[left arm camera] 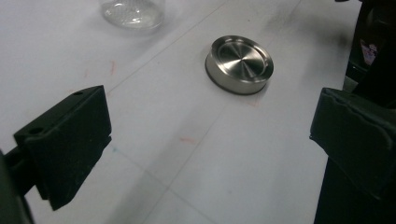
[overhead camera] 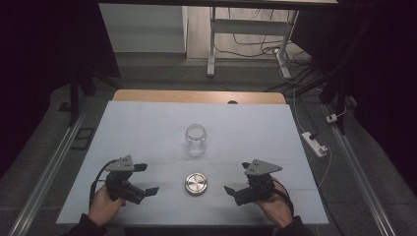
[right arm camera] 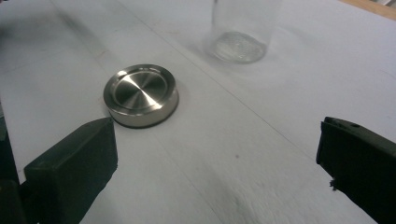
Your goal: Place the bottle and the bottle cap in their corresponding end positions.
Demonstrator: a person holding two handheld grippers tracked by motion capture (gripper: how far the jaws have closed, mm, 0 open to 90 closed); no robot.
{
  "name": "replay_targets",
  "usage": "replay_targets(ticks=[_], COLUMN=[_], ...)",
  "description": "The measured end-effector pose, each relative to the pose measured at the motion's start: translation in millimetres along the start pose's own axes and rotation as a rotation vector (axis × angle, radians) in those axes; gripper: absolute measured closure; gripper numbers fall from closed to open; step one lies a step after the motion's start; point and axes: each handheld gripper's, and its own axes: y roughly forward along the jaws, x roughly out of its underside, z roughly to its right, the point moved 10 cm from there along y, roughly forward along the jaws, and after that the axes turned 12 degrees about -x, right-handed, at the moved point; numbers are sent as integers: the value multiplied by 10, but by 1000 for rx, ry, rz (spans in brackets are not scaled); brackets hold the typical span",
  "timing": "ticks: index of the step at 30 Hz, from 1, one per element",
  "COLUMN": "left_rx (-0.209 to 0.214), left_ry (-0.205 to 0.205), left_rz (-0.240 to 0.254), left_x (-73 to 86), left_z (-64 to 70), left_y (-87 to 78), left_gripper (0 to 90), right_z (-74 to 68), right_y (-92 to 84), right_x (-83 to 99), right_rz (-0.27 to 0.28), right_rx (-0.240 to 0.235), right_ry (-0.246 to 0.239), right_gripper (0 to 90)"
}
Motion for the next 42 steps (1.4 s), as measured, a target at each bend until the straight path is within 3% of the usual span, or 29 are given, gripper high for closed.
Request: replay_targets(ticks=[15,27,34,42], left_rx=[-88,-156,-173,-220], left_ry=[-90,-144,-181,-193], left_rz=[4,6,3,-20], left_x=[355,607,725,826], left_z=[-184,-267,-295,-308], left_y=[-345,-578,-651,-723], left_gripper=[0,0,0,0], right_z=[133,232,264,269], right_y=[-391,-710,-828,-881], right_x=[258,510,679,838], right_rz=[9,26,10,-33], right_rx=[85,170,206,226], right_ry=[48,140,187,234], right_gripper=[0,0,0,0])
